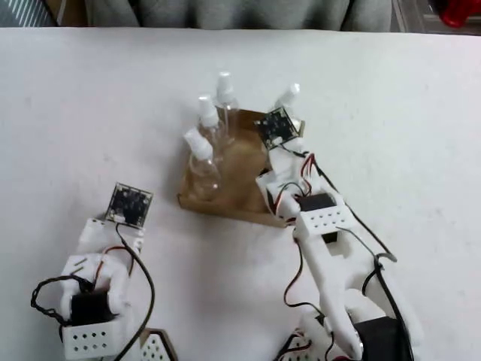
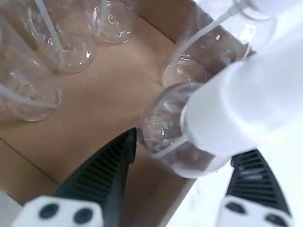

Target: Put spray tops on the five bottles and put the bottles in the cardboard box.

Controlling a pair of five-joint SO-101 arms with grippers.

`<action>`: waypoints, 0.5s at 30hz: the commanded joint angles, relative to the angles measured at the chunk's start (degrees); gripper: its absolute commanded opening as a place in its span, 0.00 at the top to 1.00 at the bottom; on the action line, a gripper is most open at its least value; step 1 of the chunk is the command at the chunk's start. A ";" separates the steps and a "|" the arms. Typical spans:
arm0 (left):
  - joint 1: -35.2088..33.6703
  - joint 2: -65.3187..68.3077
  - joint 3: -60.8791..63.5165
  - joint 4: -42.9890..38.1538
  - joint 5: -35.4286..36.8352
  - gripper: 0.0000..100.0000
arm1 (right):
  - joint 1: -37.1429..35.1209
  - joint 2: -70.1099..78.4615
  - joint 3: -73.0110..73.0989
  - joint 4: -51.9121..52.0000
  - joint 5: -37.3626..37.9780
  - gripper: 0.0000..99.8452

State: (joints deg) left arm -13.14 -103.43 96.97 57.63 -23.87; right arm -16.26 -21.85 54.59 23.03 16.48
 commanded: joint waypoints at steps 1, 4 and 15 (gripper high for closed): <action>0.66 -0.84 0.00 -0.79 -0.70 0.98 | -2.07 -1.45 -0.53 0.04 0.00 0.74; 0.66 -0.84 0.00 -0.88 -0.70 0.98 | -2.86 -1.45 -0.53 0.04 0.00 0.74; 0.66 -0.84 0.00 -0.88 -0.70 0.98 | -2.51 -1.45 -0.62 0.04 0.00 0.72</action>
State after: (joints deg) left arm -13.14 -103.43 96.97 57.63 -23.87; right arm -18.55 -21.76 54.68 23.03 16.48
